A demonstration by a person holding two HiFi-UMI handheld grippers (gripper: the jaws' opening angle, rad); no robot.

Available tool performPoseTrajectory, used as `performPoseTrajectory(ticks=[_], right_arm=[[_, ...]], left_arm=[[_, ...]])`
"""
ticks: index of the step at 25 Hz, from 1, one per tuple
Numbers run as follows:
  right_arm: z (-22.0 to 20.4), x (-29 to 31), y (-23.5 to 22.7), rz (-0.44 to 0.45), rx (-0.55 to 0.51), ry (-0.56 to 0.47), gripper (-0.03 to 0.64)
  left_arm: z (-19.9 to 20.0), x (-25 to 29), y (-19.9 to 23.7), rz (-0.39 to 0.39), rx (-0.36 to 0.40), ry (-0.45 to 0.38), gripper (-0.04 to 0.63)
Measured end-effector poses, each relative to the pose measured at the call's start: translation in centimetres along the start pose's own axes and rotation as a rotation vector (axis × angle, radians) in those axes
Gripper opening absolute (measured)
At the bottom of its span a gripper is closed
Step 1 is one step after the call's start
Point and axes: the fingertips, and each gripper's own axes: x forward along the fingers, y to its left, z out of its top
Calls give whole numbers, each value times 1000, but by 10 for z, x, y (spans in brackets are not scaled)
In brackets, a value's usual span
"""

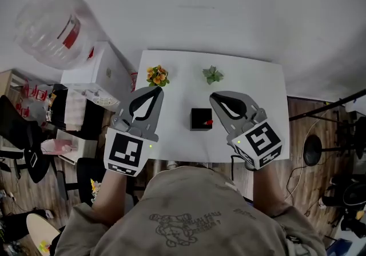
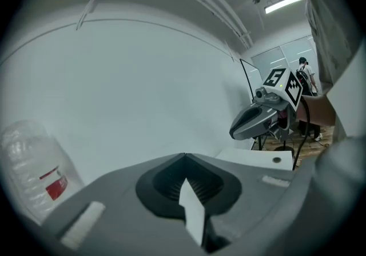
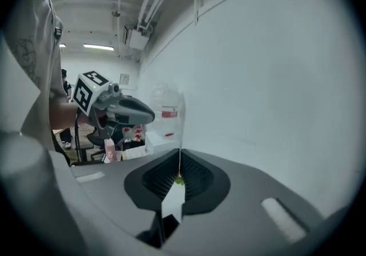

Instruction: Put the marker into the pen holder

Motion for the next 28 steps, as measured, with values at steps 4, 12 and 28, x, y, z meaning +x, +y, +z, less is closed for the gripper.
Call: performPoseTrajectory(ticks=[4,12,28], right_arm=[[50,-26,-11,-56,3,-163,29],[94,-72,-19,-112,46,-385,29],[39,-56,-12,-76,103,-261,28]], left_arm=[[38,-9,11,25,-3,-93,0],[77,-30,15,62,-4,-185,0],[30,-23,-1,101,-16,-94,0]])
